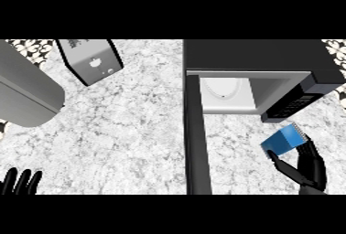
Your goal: Pick up the milk, place it into the microwave and close the microwave
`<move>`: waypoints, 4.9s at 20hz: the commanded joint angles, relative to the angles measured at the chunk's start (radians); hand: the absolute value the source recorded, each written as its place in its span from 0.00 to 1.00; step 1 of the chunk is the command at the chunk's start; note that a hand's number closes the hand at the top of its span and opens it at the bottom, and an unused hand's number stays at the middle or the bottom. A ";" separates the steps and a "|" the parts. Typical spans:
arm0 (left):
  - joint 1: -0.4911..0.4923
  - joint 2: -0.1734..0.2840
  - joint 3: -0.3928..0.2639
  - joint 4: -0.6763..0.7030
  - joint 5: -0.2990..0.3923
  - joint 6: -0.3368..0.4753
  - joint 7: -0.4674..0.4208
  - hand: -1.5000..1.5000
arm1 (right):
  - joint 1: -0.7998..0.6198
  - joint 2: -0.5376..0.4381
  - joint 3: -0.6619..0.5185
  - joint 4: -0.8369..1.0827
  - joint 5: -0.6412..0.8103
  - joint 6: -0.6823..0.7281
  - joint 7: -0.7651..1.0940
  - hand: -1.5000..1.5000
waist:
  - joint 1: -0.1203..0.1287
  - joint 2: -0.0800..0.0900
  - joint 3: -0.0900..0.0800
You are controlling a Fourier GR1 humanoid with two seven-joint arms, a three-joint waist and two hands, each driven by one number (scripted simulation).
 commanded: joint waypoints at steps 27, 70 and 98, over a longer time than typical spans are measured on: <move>0.055 0.023 0.109 0.039 0.072 -0.064 -0.064 0.00 | 0.247 0.101 0.323 -0.622 -0.039 0.253 0.239 1.00 | -0.024 -0.008 -0.004; -0.031 0.056 0.403 0.144 0.253 -0.269 -0.007 0.00 | -0.251 0.201 0.278 -0.359 0.027 -0.331 0.525 1.00 | 0.008 0.002 0.000; -0.129 0.054 0.397 0.249 0.190 -0.325 -0.022 0.00 | -0.735 0.074 0.213 0.332 0.281 -0.890 0.226 1.00 | 0.069 0.028 0.002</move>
